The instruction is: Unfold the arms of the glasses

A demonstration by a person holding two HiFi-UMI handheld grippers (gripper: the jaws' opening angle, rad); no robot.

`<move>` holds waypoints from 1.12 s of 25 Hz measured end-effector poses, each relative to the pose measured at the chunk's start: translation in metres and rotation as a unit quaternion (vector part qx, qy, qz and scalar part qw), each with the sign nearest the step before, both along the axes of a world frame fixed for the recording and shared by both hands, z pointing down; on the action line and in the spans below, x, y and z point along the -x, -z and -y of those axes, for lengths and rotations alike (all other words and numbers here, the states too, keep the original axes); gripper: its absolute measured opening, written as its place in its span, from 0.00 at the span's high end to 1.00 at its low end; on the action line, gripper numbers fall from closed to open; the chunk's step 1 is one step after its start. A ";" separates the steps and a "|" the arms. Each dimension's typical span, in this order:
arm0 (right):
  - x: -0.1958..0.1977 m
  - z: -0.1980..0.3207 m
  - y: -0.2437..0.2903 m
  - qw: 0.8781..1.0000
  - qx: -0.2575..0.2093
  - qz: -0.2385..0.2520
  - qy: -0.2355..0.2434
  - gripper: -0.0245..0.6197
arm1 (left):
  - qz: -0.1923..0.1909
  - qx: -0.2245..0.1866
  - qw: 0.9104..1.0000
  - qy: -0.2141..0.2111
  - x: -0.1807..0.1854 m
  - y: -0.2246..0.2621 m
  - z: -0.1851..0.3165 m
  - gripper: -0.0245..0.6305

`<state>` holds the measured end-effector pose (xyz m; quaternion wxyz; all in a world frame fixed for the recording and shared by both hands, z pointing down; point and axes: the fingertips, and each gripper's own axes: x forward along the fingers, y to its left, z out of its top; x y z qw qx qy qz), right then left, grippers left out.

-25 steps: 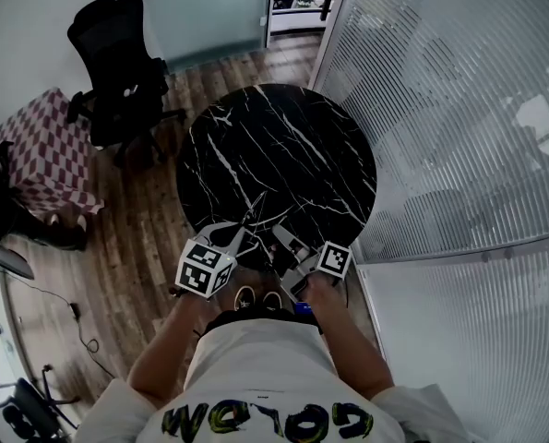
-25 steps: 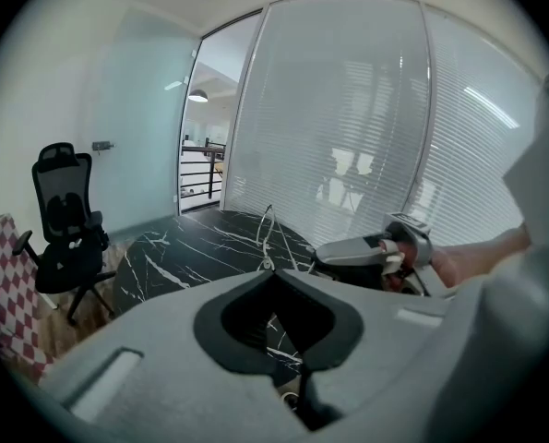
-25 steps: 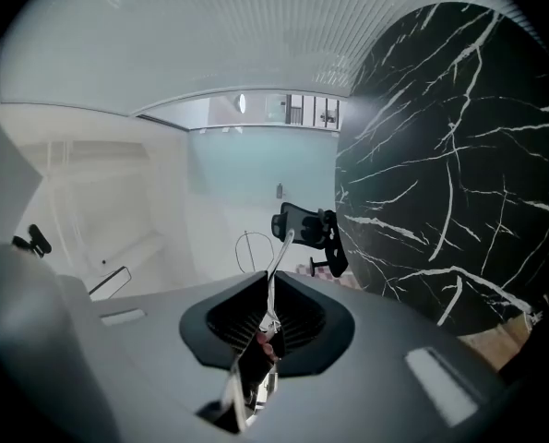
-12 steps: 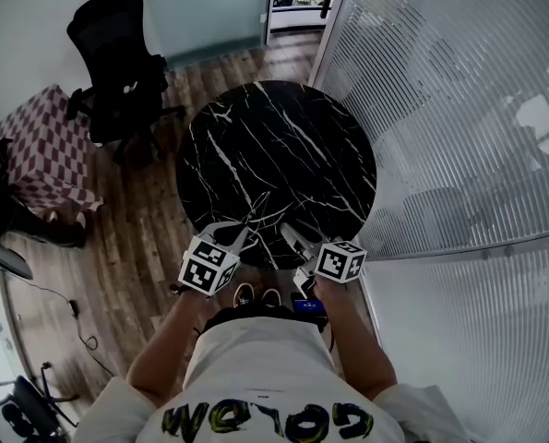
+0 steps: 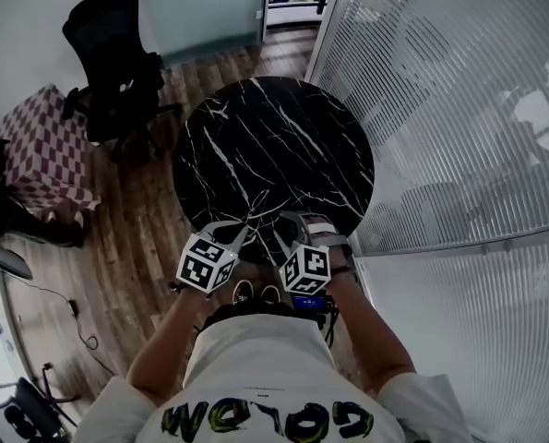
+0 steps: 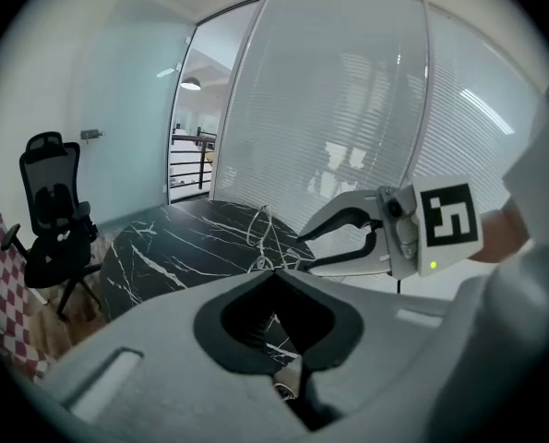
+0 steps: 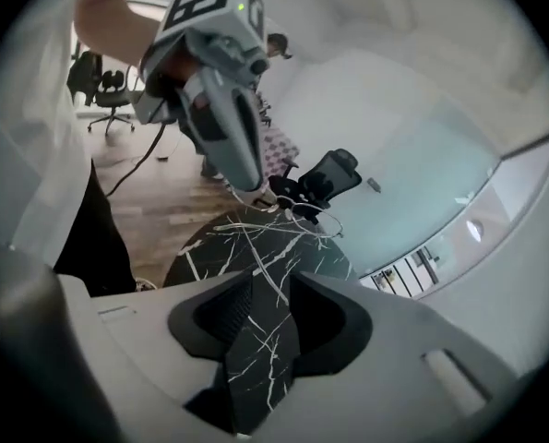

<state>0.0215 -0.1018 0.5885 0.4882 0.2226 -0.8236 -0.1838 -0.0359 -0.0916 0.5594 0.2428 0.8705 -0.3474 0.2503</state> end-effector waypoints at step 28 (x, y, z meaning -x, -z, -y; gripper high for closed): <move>-0.001 -0.009 -0.018 0.991 -0.001 -0.114 0.070 0.94 | -0.119 0.089 0.984 0.100 0.008 -0.019 0.010 0.96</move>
